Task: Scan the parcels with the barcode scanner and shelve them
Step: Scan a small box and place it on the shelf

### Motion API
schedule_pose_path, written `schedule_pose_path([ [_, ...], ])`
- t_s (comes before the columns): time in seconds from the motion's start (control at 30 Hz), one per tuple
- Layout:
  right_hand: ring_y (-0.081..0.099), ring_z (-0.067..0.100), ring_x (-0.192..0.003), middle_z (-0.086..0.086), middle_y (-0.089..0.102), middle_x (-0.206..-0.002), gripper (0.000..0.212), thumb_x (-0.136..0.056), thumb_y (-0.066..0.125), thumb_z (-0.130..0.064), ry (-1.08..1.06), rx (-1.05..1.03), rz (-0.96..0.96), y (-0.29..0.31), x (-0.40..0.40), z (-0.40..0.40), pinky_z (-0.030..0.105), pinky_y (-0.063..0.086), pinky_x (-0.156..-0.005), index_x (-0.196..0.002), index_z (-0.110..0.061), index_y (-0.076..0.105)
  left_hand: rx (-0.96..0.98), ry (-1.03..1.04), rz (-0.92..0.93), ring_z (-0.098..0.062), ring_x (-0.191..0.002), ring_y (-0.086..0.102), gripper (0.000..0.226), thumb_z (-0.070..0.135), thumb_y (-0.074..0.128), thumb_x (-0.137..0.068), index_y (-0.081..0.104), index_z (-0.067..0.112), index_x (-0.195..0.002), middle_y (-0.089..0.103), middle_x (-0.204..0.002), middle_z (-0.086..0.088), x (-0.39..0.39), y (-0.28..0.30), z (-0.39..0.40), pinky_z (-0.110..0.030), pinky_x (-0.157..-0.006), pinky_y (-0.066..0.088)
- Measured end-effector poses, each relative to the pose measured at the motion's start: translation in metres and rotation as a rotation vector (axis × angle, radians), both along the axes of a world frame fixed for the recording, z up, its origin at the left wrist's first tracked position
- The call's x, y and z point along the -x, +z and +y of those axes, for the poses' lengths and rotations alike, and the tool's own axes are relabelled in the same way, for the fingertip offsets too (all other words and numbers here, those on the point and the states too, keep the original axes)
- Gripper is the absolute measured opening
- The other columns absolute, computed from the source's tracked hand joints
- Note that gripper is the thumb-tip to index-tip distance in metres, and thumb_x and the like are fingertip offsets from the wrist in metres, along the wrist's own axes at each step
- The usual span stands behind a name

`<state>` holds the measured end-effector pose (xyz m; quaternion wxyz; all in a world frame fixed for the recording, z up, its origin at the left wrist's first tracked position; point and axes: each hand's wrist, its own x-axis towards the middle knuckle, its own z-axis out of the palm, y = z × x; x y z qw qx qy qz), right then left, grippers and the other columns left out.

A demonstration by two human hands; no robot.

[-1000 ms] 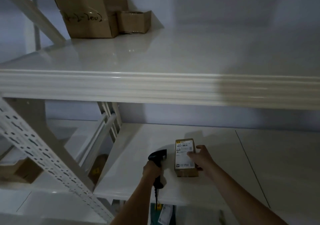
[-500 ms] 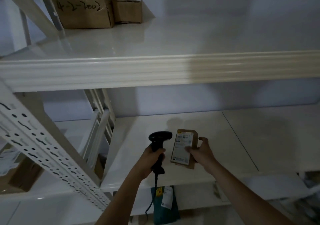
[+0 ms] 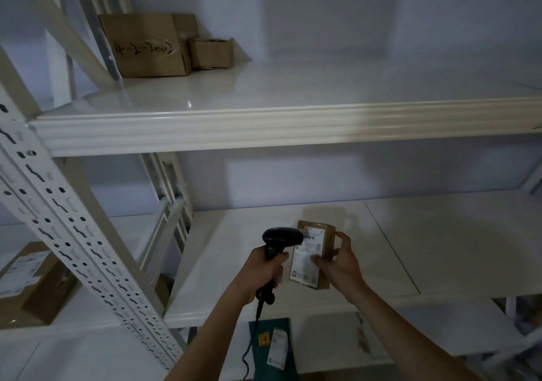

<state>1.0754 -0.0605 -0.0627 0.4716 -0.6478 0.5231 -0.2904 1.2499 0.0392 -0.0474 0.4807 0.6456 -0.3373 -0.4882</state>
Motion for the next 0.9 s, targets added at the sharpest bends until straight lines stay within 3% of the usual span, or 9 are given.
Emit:
schedule_pose_path([
  [0.1, 0.053, -0.003, -0.080, -0.016, 0.051, -0.088, 0.077, -0.082, 0.077, -0.005, 0.004, 0.010, -0.012, 0.001, 0.002, 0.004, 0.006, 0.038, -0.058, -0.143, -0.010, 0.031, 0.011, -0.019, -0.010, -0.023, -0.056, 0.049, 0.016, 0.022, 0.058, -0.094, 0.056, 0.009, -0.085, 0.055, -0.063, -0.011, 0.009, 0.007, 0.002, -0.033, -0.060, 0.046],
  [0.23, 0.060, 0.019, -0.101, -0.014, 0.053, -0.089, 0.077, -0.081, 0.077, -0.005, 0.001, 0.013, -0.018, 0.002, 0.000, 0.006, 0.010, 0.041, -0.063, -0.143, -0.011, 0.031, 0.011, -0.030, -0.016, -0.021, -0.054, 0.048, 0.016, 0.019, 0.056, -0.096, 0.054, 0.009, -0.084, 0.055, -0.062, -0.007, 0.016, 0.014, 0.006, -0.031, -0.056, 0.047],
  [0.4, 0.060, 0.024, -0.108, 0.009, 0.060, -0.114, 0.081, -0.081, 0.078, -0.011, 0.013, 0.002, -0.012, 0.003, -0.001, 0.006, 0.031, 0.050, -0.084, -0.145, -0.015, 0.030, 0.006, -0.019, -0.030, -0.019, -0.054, 0.050, 0.018, 0.020, 0.056, -0.096, 0.054, 0.010, -0.081, 0.055, -0.062, -0.006, 0.016, 0.016, 0.009, -0.030, -0.057, 0.047],
  [0.5, 0.060, 0.028, -0.114, 0.009, 0.060, -0.115, 0.081, -0.081, 0.078, -0.010, 0.008, -0.001, -0.014, 0.004, -0.003, 0.006, 0.037, 0.052, -0.089, -0.145, -0.015, 0.029, 0.007, -0.028, -0.025, -0.019, -0.054, 0.049, 0.017, 0.019, 0.056, -0.096, 0.054, 0.009, -0.082, 0.055, -0.062, -0.006, 0.017, 0.017, 0.009, -0.031, -0.057, 0.047],
  [0.8, 0.060, 0.028, -0.114, 0.004, 0.058, -0.109, 0.080, -0.082, 0.077, -0.010, 0.016, -0.034, -0.024, 0.005, -0.003, 0.004, 0.036, 0.052, -0.089, -0.145, -0.015, 0.028, 0.010, -0.030, -0.017, -0.019, -0.053, 0.049, 0.009, 0.016, 0.056, -0.095, 0.055, 0.007, -0.091, 0.055, -0.064, -0.008, 0.012, 0.012, 0.007, -0.029, -0.054, 0.046],
  [0.9, 0.061, 0.027, -0.113, 0.005, 0.060, -0.112, 0.079, -0.083, 0.076, -0.015, 0.005, -0.050, -0.015, 0.005, -0.001, 0.002, 0.033, 0.052, -0.084, -0.145, -0.017, 0.027, -0.026, 0.071, 0.036, -0.018, -0.053, 0.051, 0.012, 0.010, 0.059, -0.093, 0.055, 0.007, -0.104, 0.056, -0.070, -0.010, -0.001, -0.003, 0.003, -0.029, -0.053, 0.048],
])
